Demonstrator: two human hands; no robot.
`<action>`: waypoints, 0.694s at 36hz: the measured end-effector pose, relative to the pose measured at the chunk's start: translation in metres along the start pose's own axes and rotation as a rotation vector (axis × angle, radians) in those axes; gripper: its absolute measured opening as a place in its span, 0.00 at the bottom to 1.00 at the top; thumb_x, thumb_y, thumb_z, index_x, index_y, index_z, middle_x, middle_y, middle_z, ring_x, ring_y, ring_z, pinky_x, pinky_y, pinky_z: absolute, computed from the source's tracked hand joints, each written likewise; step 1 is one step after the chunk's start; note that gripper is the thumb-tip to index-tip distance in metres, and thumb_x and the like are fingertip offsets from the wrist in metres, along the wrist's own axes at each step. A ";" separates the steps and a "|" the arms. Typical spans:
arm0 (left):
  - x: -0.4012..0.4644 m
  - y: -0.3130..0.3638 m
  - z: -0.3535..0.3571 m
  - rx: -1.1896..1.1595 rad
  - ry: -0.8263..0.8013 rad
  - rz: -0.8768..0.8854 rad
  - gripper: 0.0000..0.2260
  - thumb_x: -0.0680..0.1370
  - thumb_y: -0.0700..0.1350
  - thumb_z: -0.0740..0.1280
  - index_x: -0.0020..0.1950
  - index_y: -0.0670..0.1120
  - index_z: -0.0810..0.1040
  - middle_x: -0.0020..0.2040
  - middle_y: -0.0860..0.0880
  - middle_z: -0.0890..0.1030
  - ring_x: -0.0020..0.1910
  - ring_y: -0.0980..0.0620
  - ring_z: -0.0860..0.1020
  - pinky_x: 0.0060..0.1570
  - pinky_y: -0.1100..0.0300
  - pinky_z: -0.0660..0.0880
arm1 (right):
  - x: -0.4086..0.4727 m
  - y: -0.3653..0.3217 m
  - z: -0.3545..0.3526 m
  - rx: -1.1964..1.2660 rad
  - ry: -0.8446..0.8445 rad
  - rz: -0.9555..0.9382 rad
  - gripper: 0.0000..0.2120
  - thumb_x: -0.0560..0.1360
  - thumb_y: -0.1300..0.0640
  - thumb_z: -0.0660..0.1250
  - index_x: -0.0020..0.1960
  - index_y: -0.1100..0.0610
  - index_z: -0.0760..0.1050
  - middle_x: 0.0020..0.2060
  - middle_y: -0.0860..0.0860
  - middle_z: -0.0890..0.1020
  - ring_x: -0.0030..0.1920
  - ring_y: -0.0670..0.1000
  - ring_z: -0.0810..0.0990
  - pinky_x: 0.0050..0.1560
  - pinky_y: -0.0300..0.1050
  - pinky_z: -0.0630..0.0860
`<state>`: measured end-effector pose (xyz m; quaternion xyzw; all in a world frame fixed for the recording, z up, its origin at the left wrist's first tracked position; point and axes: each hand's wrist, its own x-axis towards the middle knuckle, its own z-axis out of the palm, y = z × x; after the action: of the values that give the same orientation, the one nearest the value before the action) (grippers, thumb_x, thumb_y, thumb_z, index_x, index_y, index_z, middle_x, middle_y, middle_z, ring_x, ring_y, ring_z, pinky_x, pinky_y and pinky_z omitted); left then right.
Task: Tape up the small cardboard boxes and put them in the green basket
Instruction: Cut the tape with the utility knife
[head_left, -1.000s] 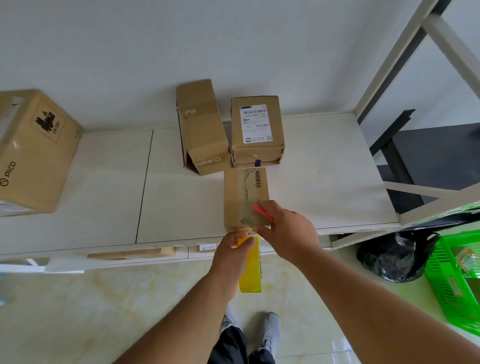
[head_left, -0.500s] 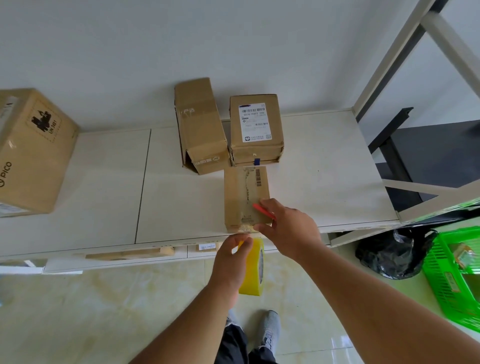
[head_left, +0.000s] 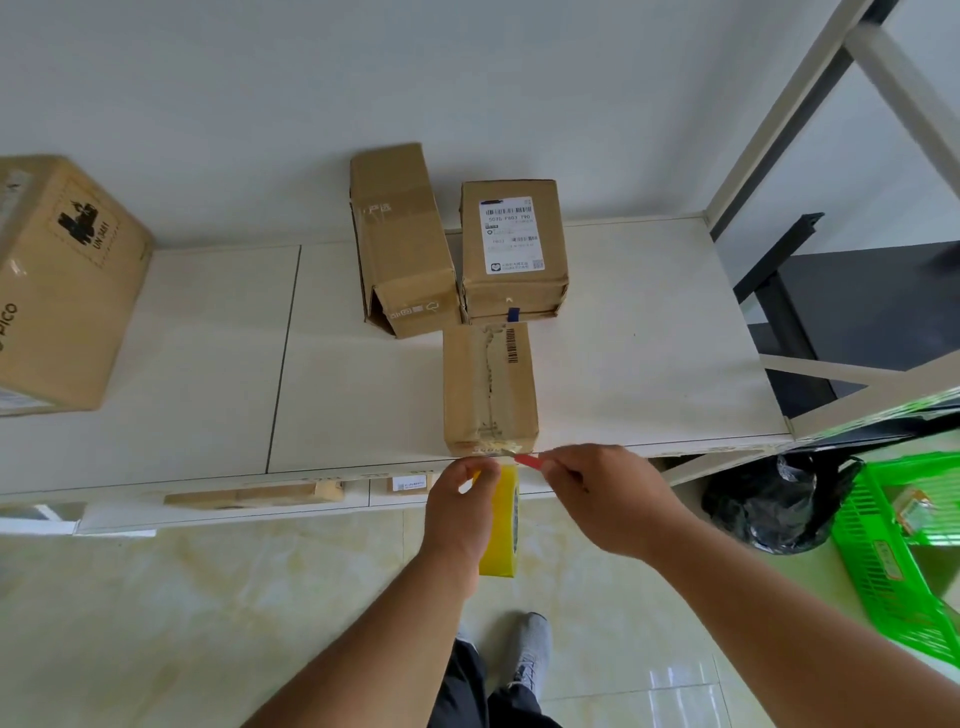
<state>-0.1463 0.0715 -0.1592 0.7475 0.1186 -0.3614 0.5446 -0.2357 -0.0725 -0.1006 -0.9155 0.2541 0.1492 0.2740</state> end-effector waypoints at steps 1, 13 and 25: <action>0.000 0.000 0.000 0.001 0.000 0.003 0.02 0.76 0.56 0.70 0.45 0.60 0.83 0.51 0.56 0.83 0.53 0.48 0.81 0.59 0.41 0.79 | 0.000 -0.001 0.002 -0.020 -0.022 0.011 0.17 0.84 0.44 0.52 0.46 0.49 0.76 0.39 0.47 0.81 0.42 0.53 0.77 0.39 0.47 0.72; 0.000 0.001 -0.001 0.038 0.005 0.020 0.03 0.77 0.54 0.69 0.45 0.62 0.82 0.50 0.55 0.83 0.52 0.47 0.81 0.57 0.41 0.79 | 0.012 -0.010 0.012 -0.108 -0.069 0.027 0.19 0.85 0.42 0.50 0.52 0.48 0.77 0.42 0.47 0.80 0.43 0.53 0.78 0.42 0.48 0.76; -0.002 0.002 0.002 0.024 0.030 0.035 0.03 0.78 0.56 0.69 0.45 0.60 0.81 0.49 0.55 0.83 0.52 0.47 0.81 0.58 0.42 0.79 | 0.021 -0.010 0.013 -0.257 -0.051 0.035 0.20 0.85 0.43 0.50 0.54 0.49 0.78 0.45 0.49 0.81 0.46 0.56 0.80 0.42 0.47 0.76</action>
<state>-0.1474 0.0690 -0.1574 0.7613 0.1096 -0.3419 0.5400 -0.2144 -0.0659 -0.1150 -0.9344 0.2417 0.2086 0.1580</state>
